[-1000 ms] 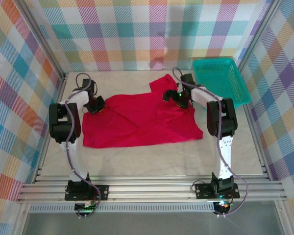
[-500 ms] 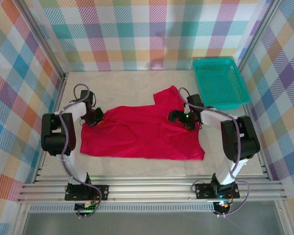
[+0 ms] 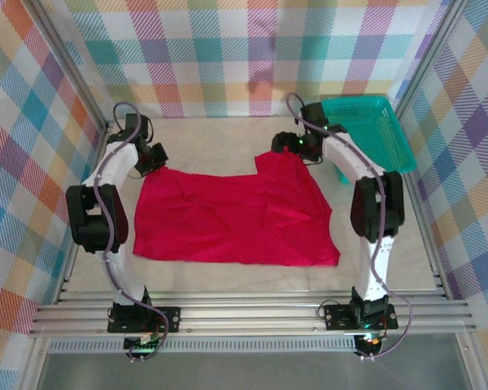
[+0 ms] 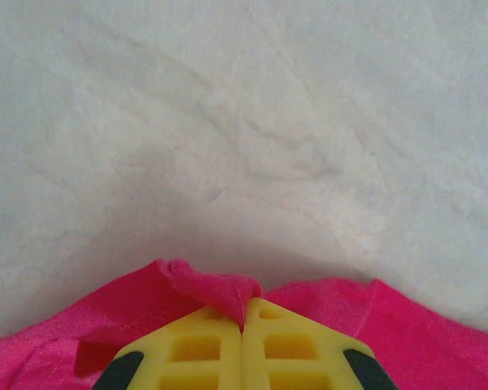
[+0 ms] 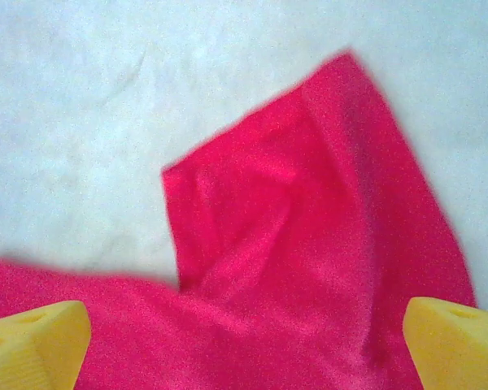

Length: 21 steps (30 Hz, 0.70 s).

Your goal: Fold the inside-out t-shirt

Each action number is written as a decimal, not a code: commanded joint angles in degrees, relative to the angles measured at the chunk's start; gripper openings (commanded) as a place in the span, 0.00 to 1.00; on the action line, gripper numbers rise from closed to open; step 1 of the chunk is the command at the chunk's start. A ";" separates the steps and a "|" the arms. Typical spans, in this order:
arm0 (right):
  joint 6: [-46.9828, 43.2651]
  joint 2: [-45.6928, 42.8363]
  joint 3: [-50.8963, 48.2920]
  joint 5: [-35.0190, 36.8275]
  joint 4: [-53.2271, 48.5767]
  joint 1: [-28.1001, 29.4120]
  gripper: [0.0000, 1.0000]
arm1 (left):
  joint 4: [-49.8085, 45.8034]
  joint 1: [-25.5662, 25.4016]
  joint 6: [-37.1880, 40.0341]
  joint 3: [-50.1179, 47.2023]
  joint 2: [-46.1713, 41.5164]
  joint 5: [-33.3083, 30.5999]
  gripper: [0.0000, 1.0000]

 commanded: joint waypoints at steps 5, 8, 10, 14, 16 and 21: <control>-5.12 16.91 18.10 9.23 -3.19 -0.04 0.69 | -1.98 -2.86 1.53 1.77 2.73 -1.51 0.00; -5.72 23.19 27.97 10.36 -5.42 -0.06 0.64 | -2.45 -2.93 1.85 2.61 3.70 -1.22 0.00; -6.10 27.10 34.29 10.74 -7.70 -0.06 0.64 | -2.72 -2.88 2.17 2.93 3.97 -1.16 0.00; -7.47 31.94 41.02 12.62 -9.56 -0.14 0.64 | -2.99 -2.88 2.65 3.11 3.47 -1.35 0.00; -8.12 32.68 41.25 12.20 -9.13 -0.13 0.62 | -3.25 -2.88 2.84 3.41 3.33 -1.43 0.00; -9.46 33.34 40.62 11.92 -10.62 -0.35 0.61 | -4.59 -2.88 3.53 4.42 2.86 -1.66 0.00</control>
